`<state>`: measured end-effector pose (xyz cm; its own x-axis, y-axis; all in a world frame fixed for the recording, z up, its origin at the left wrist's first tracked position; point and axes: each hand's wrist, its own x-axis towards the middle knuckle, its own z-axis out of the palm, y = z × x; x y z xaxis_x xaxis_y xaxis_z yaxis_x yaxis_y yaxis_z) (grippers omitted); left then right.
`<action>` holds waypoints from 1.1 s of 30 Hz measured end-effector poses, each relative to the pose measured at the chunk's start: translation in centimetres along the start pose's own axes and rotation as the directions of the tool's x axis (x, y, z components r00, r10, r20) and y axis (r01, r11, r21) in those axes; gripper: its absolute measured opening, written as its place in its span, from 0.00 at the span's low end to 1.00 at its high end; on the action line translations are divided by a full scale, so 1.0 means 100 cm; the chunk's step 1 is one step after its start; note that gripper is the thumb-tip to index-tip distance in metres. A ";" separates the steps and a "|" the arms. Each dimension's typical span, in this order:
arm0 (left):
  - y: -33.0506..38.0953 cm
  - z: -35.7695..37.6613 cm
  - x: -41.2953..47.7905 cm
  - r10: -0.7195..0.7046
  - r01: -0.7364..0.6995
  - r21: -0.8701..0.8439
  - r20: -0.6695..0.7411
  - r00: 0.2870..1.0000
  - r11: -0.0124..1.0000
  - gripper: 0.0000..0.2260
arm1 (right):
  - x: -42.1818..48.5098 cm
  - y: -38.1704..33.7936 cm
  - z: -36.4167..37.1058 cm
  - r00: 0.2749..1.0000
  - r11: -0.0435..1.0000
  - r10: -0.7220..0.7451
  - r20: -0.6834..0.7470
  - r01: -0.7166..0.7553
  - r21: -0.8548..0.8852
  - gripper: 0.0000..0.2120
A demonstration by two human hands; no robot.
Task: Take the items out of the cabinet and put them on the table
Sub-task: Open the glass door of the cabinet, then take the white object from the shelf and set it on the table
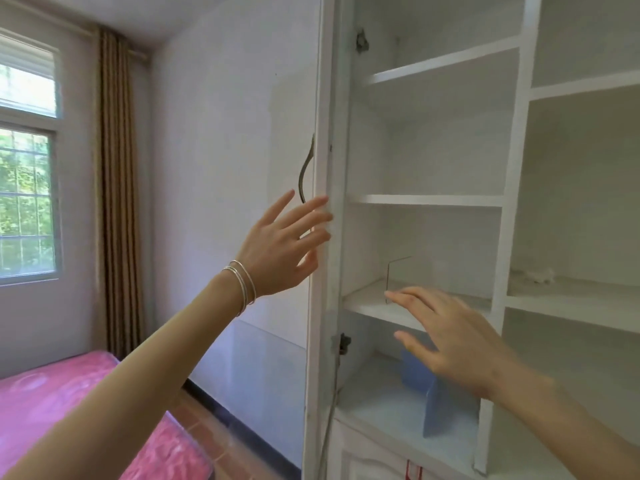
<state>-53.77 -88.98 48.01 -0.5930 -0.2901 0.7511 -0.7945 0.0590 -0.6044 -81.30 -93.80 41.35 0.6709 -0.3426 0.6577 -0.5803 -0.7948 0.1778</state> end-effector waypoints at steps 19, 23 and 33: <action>-0.111 0.008 -0.090 -0.060 0.060 -0.007 0.052 0.997 0.998 0.10 | 0.099 -0.068 0.060 0.999 1.000 0.010 0.033 -0.009 -0.001 0.29; -0.123 0.016 -0.098 -0.023 0.025 -0.046 0.041 0.999 0.999 0.11 | 0.112 -0.080 0.064 0.998 0.999 0.030 0.062 -0.029 -0.026 0.28; -0.096 0.026 -0.105 -0.101 0.090 -0.137 -0.076 0.992 0.987 0.09 | 0.094 -0.064 0.074 0.992 0.990 0.098 0.074 -0.089 -0.112 0.25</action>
<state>-39.56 -88.94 45.22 -0.5178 -0.2215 0.8264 -0.8552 0.1625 -0.4922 -67.80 -95.66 40.96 0.6433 -0.4551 0.6156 -0.6860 -0.6997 0.1996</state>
